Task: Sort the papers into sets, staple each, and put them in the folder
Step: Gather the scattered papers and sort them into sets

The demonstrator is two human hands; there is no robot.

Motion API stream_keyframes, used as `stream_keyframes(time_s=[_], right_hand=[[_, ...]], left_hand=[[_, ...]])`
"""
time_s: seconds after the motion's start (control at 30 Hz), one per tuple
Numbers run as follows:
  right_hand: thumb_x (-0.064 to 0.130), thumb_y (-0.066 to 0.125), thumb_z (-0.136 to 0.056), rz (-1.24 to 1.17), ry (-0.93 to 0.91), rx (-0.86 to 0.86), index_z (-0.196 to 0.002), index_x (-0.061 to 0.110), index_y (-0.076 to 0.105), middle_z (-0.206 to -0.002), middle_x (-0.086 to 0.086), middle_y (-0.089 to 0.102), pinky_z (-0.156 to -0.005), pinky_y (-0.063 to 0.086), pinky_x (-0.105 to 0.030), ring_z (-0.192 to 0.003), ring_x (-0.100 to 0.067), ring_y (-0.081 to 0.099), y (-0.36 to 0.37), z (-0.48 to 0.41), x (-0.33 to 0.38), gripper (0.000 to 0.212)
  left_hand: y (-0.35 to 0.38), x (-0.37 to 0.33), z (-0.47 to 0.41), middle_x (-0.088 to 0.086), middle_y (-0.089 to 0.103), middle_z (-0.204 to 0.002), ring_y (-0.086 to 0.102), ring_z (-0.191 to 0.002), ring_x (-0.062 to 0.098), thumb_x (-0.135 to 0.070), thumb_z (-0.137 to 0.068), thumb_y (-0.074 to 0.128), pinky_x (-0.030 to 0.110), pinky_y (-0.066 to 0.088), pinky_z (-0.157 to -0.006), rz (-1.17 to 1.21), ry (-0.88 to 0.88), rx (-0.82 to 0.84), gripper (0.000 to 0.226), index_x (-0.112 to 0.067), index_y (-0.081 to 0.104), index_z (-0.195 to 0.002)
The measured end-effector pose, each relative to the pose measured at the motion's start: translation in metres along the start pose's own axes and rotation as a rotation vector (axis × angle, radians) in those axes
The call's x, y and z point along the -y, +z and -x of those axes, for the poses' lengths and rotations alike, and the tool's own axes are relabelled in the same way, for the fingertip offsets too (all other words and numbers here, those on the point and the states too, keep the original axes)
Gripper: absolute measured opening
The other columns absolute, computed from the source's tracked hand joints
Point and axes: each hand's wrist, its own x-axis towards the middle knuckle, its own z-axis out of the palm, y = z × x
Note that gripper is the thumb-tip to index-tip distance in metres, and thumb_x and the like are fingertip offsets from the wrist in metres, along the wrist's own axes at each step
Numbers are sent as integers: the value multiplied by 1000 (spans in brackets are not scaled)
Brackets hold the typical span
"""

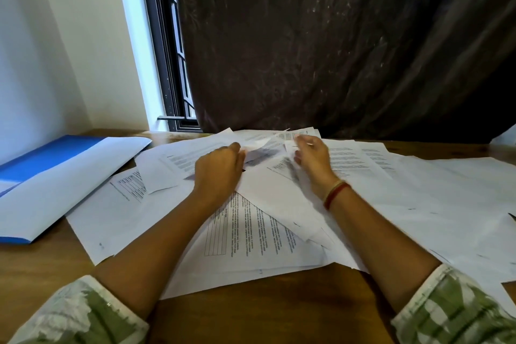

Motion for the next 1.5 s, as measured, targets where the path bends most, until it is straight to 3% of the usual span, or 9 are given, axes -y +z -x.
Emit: stream_keyframes(time_s=[0.17, 0.33, 0.53, 0.6, 0.73, 0.9, 1.1, 1.23, 1.5], right_hand=[[71, 51, -82, -229, 471, 232, -118, 10, 56, -115, -20, 64, -83, 56, -51, -104, -38, 65, -58, -16, 17, 71], [27, 68, -87, -63, 495, 300, -118, 4, 58, -104, -16, 70, -68, 61, -43, -88, -30, 72, -90, -12, 28, 40], [-2, 65, -86, 481, 237, 258, -116, 17, 60, -108, 0, 65, -76, 56, -30, -88, -19, 64, -90, -15, 25, 36], [-4, 61, -88, 398, 152, 235, -110, 19, 58, -98, 4, 64, -62, 52, -21, -78, -12, 62, -88, -14, 27, 32], [-1, 61, -89, 233, 96, 225, -107, 20, 57, -99, 4, 64, -75, 52, -28, -84, -15, 62, -95, -19, 28, 28], [0, 60, -90, 54, 141, 323, -103, 22, 62, -105, 0, 69, -68, 59, -31, -92, -22, 66, -100, -20, 22, 26], [-2, 61, -86, 124, 229, 563, -113, 12, 63, -105, -5, 73, -73, 60, -34, -90, -26, 72, -100, -15, 22, 30], [26, 80, -61, 261, 257, 574, -112, 11, 67, -110, -7, 72, -89, 56, -41, -100, -29, 70, -97, -14, 26, 55], [10, 68, -86, 322, 185, 518, -110, 13, 66, -109, -3, 73, -83, 58, -36, -98, -23, 71, -86, -16, 21, 24]], left_hand=[[-13, -35, 19, 3, 59, -132, 57, -117, 21, -40, -99, 46, 32, 32, -110, -106, 332, 9, 44, -19, 45, -137], [-2, -61, 33, -1, 55, -138, 46, -131, 16, -45, -101, 36, 28, -6, -112, -89, 621, 149, 43, -25, 49, -136], [3, -47, 36, -5, 60, -130, 52, -120, 18, -60, -92, 39, 25, 34, -91, 437, 319, 446, 49, -28, 62, -122], [11, -38, 28, -3, 56, -134, 50, -123, 18, -53, -93, 46, 24, 34, -93, 584, 145, 344, 45, -24, 59, -125], [19, -16, 3, 3, 37, -149, 38, -134, 23, -39, -87, 65, 38, 34, -108, 849, -259, -38, 62, -22, 38, -140], [27, 8, -10, 7, 33, -153, 43, -133, 32, -38, -87, 66, 52, 39, -106, 1422, -648, 101, 82, -22, 17, -150], [32, 28, -7, 14, 65, -123, 61, -113, 36, -11, -94, 59, 55, 45, -97, 1757, -428, 183, 36, -7, 54, -130], [36, 36, -9, 15, 63, -125, 61, -113, 35, -2, -92, 58, 56, 48, -95, 1796, -450, 230, 40, -4, 52, -132], [33, 33, -7, 15, 61, -128, 59, -116, 35, -3, -91, 57, 52, 51, -92, 1825, -415, 377, 43, -7, 51, -134]])
